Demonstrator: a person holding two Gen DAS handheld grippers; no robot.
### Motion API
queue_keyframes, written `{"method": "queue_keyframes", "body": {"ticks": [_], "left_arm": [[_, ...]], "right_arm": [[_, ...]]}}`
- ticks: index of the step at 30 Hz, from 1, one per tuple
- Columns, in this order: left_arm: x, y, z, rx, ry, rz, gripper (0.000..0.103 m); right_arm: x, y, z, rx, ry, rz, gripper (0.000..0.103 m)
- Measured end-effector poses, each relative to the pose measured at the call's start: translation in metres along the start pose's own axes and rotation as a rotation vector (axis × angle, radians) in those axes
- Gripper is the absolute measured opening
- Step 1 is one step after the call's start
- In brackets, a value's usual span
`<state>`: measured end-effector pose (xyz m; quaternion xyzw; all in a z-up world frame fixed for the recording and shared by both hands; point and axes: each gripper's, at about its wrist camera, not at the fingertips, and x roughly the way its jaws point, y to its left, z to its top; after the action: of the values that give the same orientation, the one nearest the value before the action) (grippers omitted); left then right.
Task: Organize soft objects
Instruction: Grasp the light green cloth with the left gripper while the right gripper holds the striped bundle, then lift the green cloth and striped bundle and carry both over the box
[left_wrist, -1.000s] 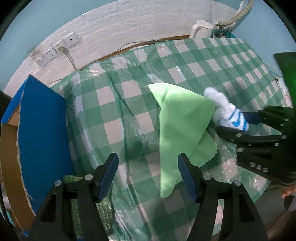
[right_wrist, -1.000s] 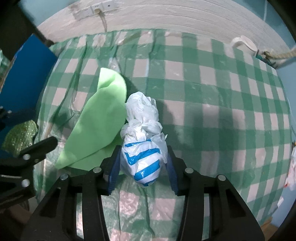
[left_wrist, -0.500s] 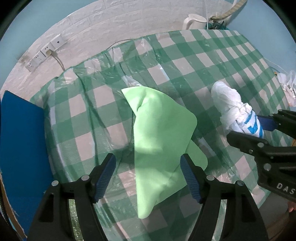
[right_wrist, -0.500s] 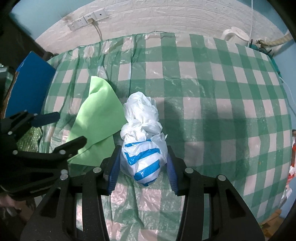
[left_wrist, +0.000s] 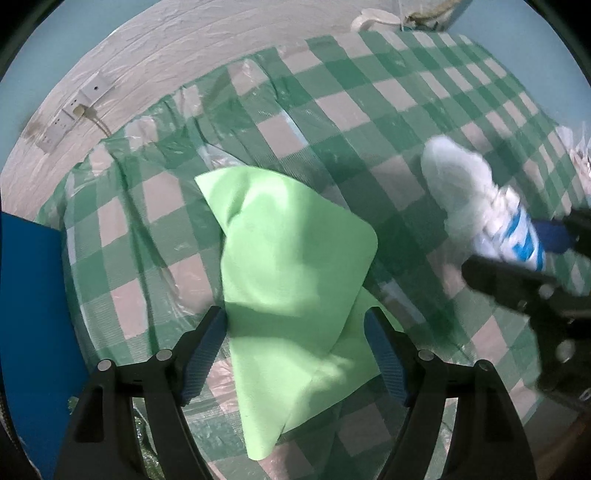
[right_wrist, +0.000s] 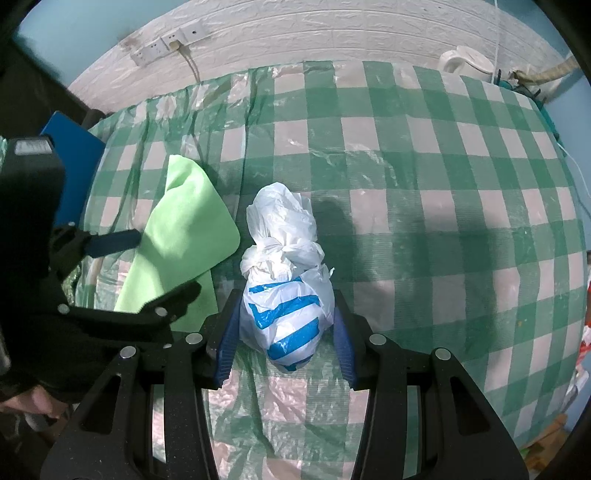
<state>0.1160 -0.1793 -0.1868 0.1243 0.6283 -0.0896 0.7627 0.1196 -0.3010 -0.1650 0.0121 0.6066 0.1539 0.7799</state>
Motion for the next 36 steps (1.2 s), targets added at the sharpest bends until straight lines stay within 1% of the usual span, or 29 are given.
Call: {"method": "queue_keyframes", "body": {"ticks": [3, 4, 5, 6, 7, 8, 9, 10, 11, 13, 15, 21, 27, 36], "left_arm": [[0.004, -0.007, -0.005, 0.026, 0.001, 0.018, 0.078], [0.002, -0.006, -0.007, 0.029, -0.015, 0.020, 0.075], [0.002, -0.007, -0.008, 0.033, -0.017, 0.020, 0.069], [0.002, -0.007, -0.009, 0.033, -0.022, 0.015, 0.066], [0.001, -0.007, -0.009, 0.032, -0.023, 0.006, 0.058], [0.000, -0.008, -0.011, 0.030, -0.030, -0.001, 0.047], [-0.002, -0.009, -0.012, 0.034, -0.041, 0.003, 0.039], [-0.002, -0.009, -0.012, 0.038, -0.045, 0.001, 0.024], [-0.004, -0.010, -0.012, 0.048, -0.047, 0.000, 0.015], [-0.006, -0.013, -0.013, 0.058, -0.046, 0.001, 0.008], [-0.006, -0.011, -0.013, 0.056, -0.042, -0.013, 0.007], [-0.019, -0.004, -0.015, 0.026, -0.076, -0.044, 0.006], [-0.041, 0.006, -0.017, 0.005, -0.126, -0.039, 0.006], [-0.068, 0.019, -0.033, -0.030, -0.161, -0.023, 0.006]], "right_arm": [[0.000, -0.002, 0.001, 0.006, 0.000, 0.000, 0.045], [-0.001, -0.002, 0.001, 0.007, 0.000, 0.000, 0.045], [-0.002, -0.002, 0.001, 0.006, 0.000, 0.001, 0.045], [-0.002, -0.001, 0.001, 0.003, -0.001, 0.002, 0.045], [-0.002, 0.000, 0.001, 0.000, -0.001, 0.003, 0.045], [-0.002, 0.001, 0.001, -0.002, -0.001, 0.003, 0.045], [-0.002, 0.002, 0.000, -0.003, -0.001, 0.003, 0.045], [-0.002, 0.002, 0.000, -0.003, 0.000, 0.003, 0.045], [-0.002, 0.003, 0.000, -0.004, 0.001, 0.003, 0.045], [-0.001, 0.004, 0.000, -0.004, 0.001, 0.001, 0.045], [-0.002, 0.005, 0.000, -0.006, 0.000, -0.001, 0.045], [-0.006, 0.014, 0.003, -0.019, -0.011, -0.002, 0.045], [-0.016, 0.025, 0.007, -0.039, -0.029, -0.005, 0.045], [-0.034, 0.050, 0.012, -0.070, -0.061, -0.006, 0.045]]}}
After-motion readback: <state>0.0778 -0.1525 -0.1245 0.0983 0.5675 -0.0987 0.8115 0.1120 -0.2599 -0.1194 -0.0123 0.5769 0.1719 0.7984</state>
